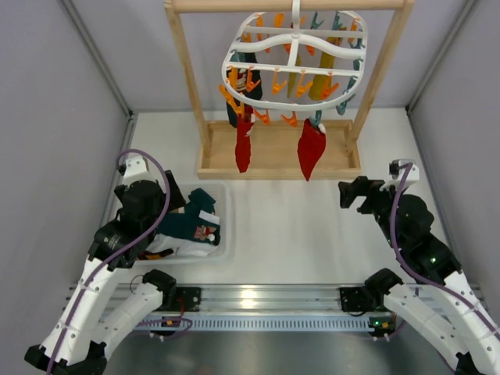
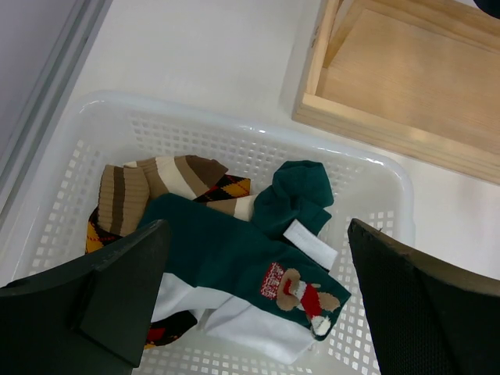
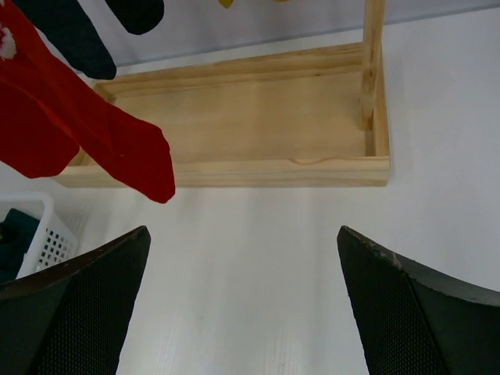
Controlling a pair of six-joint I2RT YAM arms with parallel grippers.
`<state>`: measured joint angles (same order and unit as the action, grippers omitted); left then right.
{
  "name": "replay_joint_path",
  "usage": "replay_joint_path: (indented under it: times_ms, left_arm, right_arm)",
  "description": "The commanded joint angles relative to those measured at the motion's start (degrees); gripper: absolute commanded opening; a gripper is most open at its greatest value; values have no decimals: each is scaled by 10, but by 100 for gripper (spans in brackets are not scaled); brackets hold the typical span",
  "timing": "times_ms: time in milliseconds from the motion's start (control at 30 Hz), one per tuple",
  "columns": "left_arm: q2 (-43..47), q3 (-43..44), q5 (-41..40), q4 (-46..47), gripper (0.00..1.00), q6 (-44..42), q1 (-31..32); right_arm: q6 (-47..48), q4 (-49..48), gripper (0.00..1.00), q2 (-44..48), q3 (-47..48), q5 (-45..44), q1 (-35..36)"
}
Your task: Remove the socks clipped to the hanger
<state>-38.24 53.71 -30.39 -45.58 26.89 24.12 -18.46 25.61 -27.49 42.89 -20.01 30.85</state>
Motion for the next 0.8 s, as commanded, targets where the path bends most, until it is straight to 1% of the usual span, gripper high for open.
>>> replay_joint_path:
  times_ms: [0,67,133,167,200,233,267,300,333,367,400,433,500,533,567,600,633,700,733,767]
  left_arm:
    - [4,-4,6,22,99,-5,-2]
    - [4,-4,7,23,99,-4,-2]
    - [4,-4,10,23,99,-4,-2]
    - [4,-5,11,23,99,-5,-2]
    - [3,-5,12,23,99,-4,-2]
    - [3,-5,13,23,99,-4,-2]
    - [1,-5,16,23,99,-4,-2]
    - [-2,-5,19,22,99,-4,-2]
    - [-7,-5,21,22,99,-4,-2]
    - [-10,-5,25,23,99,-5,-2]
    - [-10,-4,29,23,99,-6,-3]
    - [-11,-5,31,23,99,-6,-2]
    - [-17,-6,44,24,99,-8,-2]
    - [-21,-6,51,24,99,-9,-3]
    - [-23,-6,51,24,99,-10,-2]
    - [-23,-6,55,24,99,-10,-2]
    - [-25,-7,56,24,99,-11,-2]
    - [-25,-7,60,26,99,-11,-2]
    - [-25,-7,64,27,99,-13,-2]
    - [-25,-6,67,27,99,-13,-2]
  right_arm:
    - [-31,-63,100,-5,-18,-16,-6]
    - [-33,-90,99,4,-49,-21,-6]
    - [-19,-119,99,11,-61,7,-6]
    - [-12,-132,99,10,-73,25,-6]
    - [0,-147,99,9,-80,67,-6]
    - [6,-167,99,-4,-87,91,-6]
    - [13,-205,100,-12,-98,115,-6]
    - [25,-225,100,-36,-101,154,-6]
    - [29,-238,99,-51,-102,169,-5]
    - [34,-273,100,-65,-103,183,-6]
    - [50,-286,99,-83,-101,215,-6]
    - [58,-297,99,-117,-99,228,-6]
    - [67,-330,99,-153,-88,233,-6]
    - [73,-364,100,-187,-86,224,-6]
    - [73,-364,99,-202,-87,224,-6]
    - [83,-409,100,-217,-89,220,-6]
    - [88,-428,98,-245,-91,216,-6]
    - [110,-471,88,-273,-91,218,-5]
    - [116,-509,75,-302,-90,219,-6]
    - [126,-529,66,-316,-89,222,-6]
